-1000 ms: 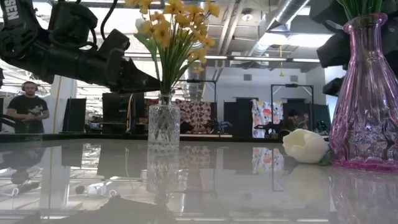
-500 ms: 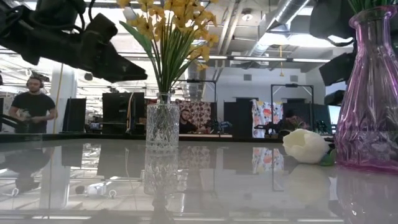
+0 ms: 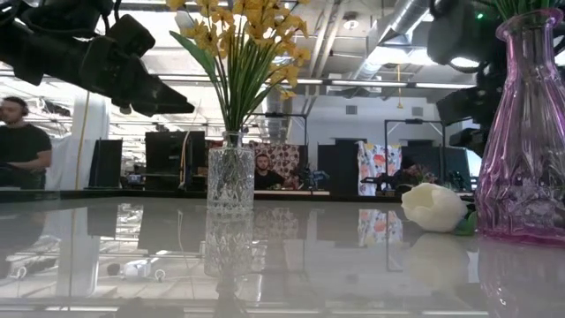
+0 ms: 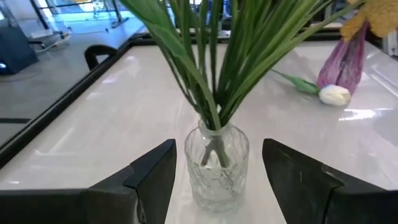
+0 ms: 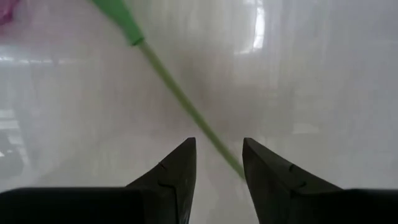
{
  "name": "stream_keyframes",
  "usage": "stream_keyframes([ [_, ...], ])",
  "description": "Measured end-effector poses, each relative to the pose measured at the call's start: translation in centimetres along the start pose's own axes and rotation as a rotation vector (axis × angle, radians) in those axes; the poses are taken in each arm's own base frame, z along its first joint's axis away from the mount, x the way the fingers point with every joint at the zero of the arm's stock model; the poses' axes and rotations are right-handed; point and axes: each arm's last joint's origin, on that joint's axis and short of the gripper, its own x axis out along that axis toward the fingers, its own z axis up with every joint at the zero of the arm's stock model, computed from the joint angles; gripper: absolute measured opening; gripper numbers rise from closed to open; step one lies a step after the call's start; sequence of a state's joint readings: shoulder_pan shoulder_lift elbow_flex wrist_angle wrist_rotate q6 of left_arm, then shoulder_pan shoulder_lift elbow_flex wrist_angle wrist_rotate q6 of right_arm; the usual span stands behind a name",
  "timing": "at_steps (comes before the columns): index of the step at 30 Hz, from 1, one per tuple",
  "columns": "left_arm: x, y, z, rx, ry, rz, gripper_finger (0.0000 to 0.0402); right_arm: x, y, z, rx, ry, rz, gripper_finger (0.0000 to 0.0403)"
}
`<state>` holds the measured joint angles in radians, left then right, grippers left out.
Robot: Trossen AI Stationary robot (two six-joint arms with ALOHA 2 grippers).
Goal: Sort flowers into vase by color
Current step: Put the white flower into the transparent vase
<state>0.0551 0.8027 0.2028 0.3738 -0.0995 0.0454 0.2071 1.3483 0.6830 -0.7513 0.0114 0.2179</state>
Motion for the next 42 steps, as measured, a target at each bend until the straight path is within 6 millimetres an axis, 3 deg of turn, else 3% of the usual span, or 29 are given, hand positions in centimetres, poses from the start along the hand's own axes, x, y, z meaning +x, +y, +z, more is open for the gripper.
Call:
stream_keyframes([
  [5, 0.0, -0.1, -0.2, -0.002, 0.024, -0.018, 0.0229, 0.5, -0.2, 0.5, 0.009, -0.014, 0.005, 0.0158],
  [13, 0.0, -0.1, -0.7, -0.003, 0.068, -0.019, 0.0229, 3.3, 0.3, 1.4, -0.025, 0.071, 0.059, 0.015],
  [17, 0.0, -0.1, -0.7, -0.001, 0.076, -0.015, 0.0229, 3.3, 0.3, 1.5, -0.025, 0.073, 0.063, 0.0097],
  [20, 0.0, -0.1, -0.7, -0.001, 0.075, -0.013, 0.0229, 2.2, 0.3, 1.8, -0.032, 0.016, 0.051, 0.0031],
  [22, 0.0, -0.1, -0.7, -0.001, 0.075, -0.013, 0.0229, 1.1, 0.1, 2.0, -0.055, -0.041, 0.028, 0.0017],
  [27, 0.0, -0.1, -0.7, -0.036, 0.076, -0.012, 0.0229, -3.3, -1.1, 2.6, -0.024, -0.345, -0.052, 0.0021],
  [33, 0.0, -0.1, -0.8, -0.068, 0.082, -0.016, 0.0229, -8.5, -3.1, 4.2, 0.076, -1.025, -0.094, 0.0017],
  [38, 0.0, -0.1, -0.9, -0.087, 0.096, -0.016, 0.0229, -9.6, -4.8, 4.8, 0.107, -1.45, -0.141, 0.0017],
  [42, 0.0, -0.1, -0.8, -0.102, 0.084, -0.015, 0.0229, -8.4, -5.9, 6.0, 0.169, -1.628, -0.142, 0.0017],
])
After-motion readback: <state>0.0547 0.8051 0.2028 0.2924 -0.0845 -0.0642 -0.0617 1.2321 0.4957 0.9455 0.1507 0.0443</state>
